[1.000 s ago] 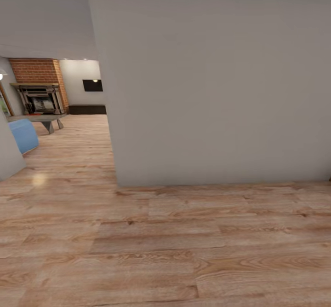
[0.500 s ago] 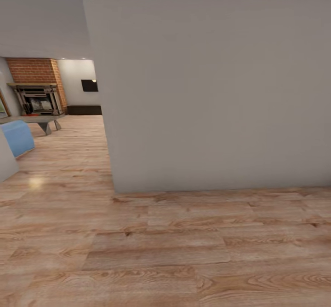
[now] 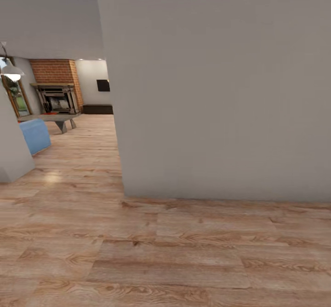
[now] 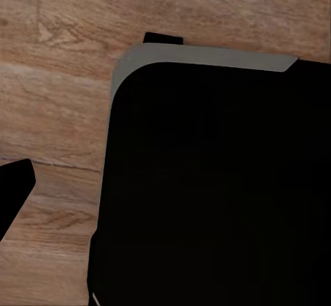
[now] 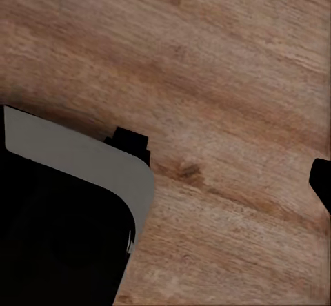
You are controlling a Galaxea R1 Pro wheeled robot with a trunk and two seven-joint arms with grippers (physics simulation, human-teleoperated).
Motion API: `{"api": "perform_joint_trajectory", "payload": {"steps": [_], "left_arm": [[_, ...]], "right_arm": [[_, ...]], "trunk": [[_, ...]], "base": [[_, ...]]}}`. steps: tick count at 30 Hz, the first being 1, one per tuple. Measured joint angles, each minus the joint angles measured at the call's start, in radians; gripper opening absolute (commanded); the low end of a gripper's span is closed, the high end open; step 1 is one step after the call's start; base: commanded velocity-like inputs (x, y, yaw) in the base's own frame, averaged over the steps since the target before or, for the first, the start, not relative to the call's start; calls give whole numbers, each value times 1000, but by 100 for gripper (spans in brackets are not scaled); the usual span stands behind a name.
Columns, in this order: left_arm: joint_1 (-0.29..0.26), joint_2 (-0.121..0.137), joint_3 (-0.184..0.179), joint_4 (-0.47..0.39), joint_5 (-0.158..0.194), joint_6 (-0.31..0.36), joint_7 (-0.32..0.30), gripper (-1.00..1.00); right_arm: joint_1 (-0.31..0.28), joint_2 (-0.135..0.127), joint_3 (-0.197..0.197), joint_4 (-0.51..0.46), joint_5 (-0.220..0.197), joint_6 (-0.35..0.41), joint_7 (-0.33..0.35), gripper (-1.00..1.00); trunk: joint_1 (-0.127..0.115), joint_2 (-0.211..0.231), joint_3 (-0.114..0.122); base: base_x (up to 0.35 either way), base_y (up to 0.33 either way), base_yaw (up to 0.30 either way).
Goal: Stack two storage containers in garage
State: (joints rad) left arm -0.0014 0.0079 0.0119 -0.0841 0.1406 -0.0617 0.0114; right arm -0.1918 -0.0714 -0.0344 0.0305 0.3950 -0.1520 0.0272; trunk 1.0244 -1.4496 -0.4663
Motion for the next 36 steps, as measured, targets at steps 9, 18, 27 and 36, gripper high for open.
{"api": "perform_joint_trajectory", "payload": {"steps": [9,18,27,36], "left_arm": [[0,0,0,0,0,1,0,100],[0,0,0,0,0,0,0,100],[0,0,0,0,0,-1,0,100],[0,0,0,0,0,-1,0,100]], "right_arm": [[0,-3,0,0,0,-1,0,100],[0,-5,0,0,1,-1,0,100],[0,-7,0,0,0,-2,0,100],[0,-7,0,0,1,-2,0,100]], "trunk": [[0,0,0],[0,0,0],[0,0,0],[0,0,0]], "base": [[324,0,267],[324,0,268],[324,0,268],[324,0,268]]}}
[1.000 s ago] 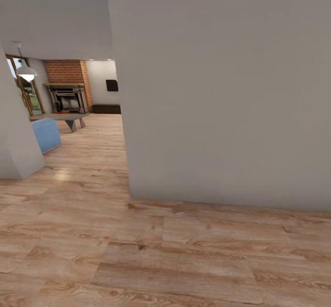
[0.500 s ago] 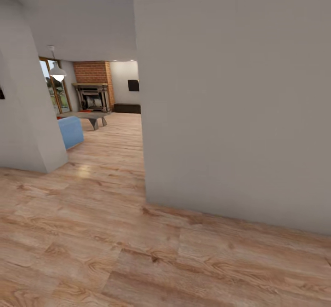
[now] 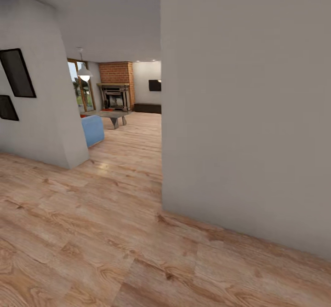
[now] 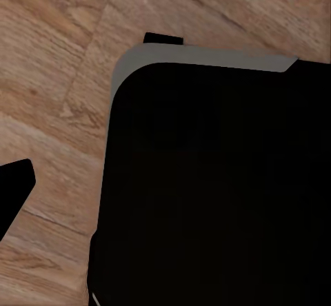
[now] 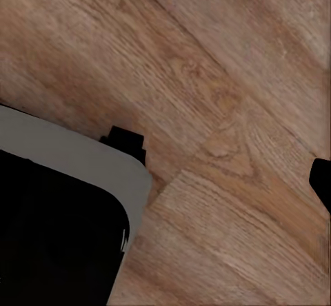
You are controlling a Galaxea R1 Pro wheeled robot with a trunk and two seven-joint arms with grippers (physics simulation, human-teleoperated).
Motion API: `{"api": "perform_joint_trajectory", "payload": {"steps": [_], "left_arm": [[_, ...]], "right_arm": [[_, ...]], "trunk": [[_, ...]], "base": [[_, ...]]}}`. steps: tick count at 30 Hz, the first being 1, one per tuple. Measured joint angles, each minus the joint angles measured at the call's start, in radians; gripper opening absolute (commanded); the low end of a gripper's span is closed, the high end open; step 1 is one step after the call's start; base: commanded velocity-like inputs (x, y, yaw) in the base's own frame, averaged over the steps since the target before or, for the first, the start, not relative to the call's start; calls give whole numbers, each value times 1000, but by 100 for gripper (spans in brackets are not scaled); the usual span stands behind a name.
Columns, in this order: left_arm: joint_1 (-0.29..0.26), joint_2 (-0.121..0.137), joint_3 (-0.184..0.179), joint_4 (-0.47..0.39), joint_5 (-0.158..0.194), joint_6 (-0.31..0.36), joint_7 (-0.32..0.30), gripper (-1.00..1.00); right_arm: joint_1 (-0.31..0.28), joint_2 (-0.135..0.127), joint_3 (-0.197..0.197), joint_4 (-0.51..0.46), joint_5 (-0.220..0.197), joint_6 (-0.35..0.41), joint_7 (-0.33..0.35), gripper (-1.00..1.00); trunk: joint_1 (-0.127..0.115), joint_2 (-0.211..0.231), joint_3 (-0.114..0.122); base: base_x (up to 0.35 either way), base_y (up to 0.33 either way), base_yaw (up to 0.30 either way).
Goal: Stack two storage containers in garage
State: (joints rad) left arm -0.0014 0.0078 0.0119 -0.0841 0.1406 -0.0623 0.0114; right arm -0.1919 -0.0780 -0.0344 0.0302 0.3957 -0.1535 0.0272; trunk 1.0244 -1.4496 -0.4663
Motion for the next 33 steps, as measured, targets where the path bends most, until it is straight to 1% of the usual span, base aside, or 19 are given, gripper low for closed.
{"api": "perform_joint_trajectory", "payload": {"steps": [15,21,29,33], "left_arm": [[0,0,0,0,0,3,0,100],[0,0,0,0,0,4,0,100],[0,0,0,0,0,6,0,100],[0,0,0,0,0,6,0,100]], "right_arm": [[0,2,0,0,-1,1,0,100],[0,0,0,0,-1,0,0,100],[0,6,0,0,-1,3,0,100],[0,8,0,0,-1,2,0,100]], "trunk": [[0,0,0],[0,0,0],[0,0,0],[0,0,0]], "base": [[324,0,267],[324,0,76],[324,0,9],[324,0,179]]}}
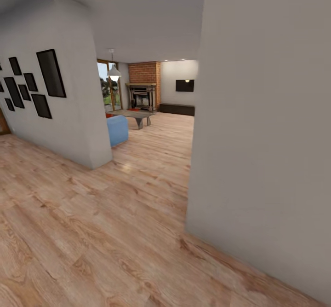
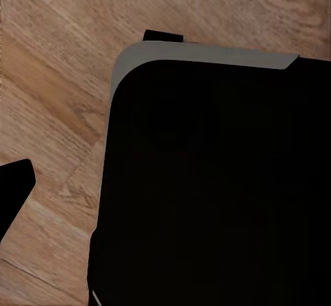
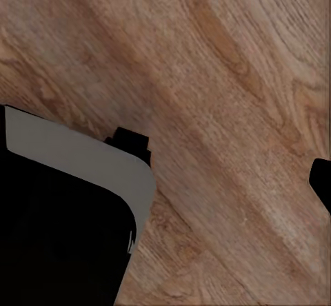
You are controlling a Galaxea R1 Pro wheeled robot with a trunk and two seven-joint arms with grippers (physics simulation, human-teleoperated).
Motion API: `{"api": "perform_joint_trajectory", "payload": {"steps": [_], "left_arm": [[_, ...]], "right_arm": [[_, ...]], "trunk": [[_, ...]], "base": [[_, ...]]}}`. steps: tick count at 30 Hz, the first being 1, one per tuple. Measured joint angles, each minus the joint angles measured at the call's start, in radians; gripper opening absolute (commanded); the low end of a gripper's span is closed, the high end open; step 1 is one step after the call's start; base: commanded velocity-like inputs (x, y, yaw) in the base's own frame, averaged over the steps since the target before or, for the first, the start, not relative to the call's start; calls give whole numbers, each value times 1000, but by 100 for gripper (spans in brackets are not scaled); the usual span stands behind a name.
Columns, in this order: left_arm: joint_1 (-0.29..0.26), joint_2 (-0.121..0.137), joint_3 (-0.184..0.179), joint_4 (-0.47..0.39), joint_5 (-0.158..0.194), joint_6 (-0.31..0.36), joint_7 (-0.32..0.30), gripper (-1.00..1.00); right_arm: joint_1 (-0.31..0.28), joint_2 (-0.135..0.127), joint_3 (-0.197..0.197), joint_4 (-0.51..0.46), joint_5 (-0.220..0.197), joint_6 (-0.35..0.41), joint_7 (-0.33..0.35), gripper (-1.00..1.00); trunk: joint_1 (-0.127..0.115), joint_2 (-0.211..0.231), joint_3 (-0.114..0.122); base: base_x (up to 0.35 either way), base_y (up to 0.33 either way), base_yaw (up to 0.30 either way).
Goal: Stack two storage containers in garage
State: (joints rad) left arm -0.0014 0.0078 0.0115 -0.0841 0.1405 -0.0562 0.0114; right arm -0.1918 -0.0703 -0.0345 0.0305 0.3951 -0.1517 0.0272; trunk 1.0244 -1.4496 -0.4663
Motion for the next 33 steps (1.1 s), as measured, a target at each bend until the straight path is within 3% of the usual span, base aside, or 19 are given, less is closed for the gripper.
{"api": "perform_joint_trajectory", "payload": {"steps": [25,33], "left_arm": [[0,0,0,0,0,0,-2,100],[0,0,0,0,0,-1,-2,100]], "right_arm": [[0,0,0,0,-2,0,0,100],[0,-3,0,0,-1,-2,0,100]], "trunk": [[0,0,0],[0,0,0]], "base": [[324,0,263],[324,0,44]]}}
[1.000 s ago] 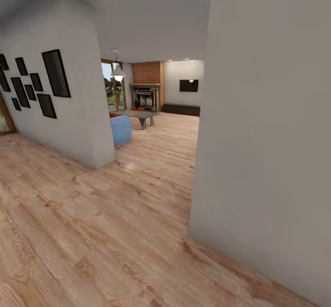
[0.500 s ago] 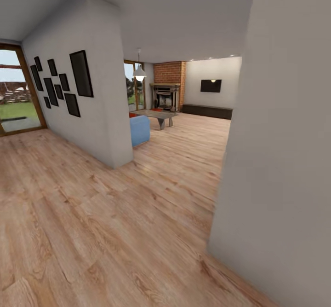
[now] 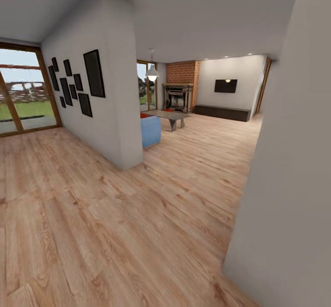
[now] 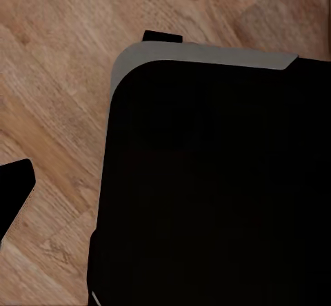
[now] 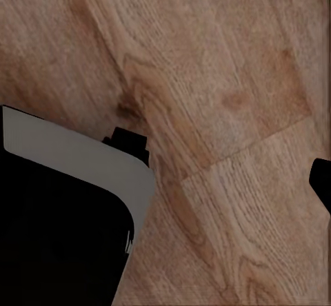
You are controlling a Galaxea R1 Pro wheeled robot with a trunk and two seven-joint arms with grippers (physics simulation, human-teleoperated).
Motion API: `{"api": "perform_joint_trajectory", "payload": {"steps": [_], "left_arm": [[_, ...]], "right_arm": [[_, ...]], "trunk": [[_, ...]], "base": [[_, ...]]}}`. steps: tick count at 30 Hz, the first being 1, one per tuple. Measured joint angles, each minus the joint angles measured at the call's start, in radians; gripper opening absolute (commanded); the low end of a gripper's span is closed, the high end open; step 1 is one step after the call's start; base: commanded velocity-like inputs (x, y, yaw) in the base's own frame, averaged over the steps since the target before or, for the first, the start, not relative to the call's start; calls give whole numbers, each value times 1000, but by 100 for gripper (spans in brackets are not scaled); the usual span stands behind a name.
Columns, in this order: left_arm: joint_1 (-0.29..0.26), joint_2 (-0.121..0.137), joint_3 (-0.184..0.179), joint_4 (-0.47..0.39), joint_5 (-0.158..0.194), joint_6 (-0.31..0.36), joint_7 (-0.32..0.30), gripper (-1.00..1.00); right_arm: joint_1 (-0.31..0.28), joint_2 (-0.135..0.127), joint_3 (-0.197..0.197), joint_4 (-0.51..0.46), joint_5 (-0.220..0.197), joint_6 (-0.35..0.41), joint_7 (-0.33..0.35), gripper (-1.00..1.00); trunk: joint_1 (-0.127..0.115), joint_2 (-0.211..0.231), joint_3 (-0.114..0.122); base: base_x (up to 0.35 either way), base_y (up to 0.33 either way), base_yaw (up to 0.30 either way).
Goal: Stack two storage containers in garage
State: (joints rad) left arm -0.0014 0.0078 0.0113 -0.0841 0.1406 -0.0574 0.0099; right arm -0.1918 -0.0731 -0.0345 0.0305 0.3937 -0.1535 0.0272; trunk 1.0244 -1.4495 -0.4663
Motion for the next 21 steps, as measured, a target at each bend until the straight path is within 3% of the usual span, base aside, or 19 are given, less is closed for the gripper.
{"api": "perform_joint_trajectory", "payload": {"steps": [21], "left_arm": [[0,0,-1,0,0,-3,0,100]], "right_arm": [[0,0,0,0,1,-1,2,100]], "trunk": [[0,0,0]], "base": [[324,3,1]]}}
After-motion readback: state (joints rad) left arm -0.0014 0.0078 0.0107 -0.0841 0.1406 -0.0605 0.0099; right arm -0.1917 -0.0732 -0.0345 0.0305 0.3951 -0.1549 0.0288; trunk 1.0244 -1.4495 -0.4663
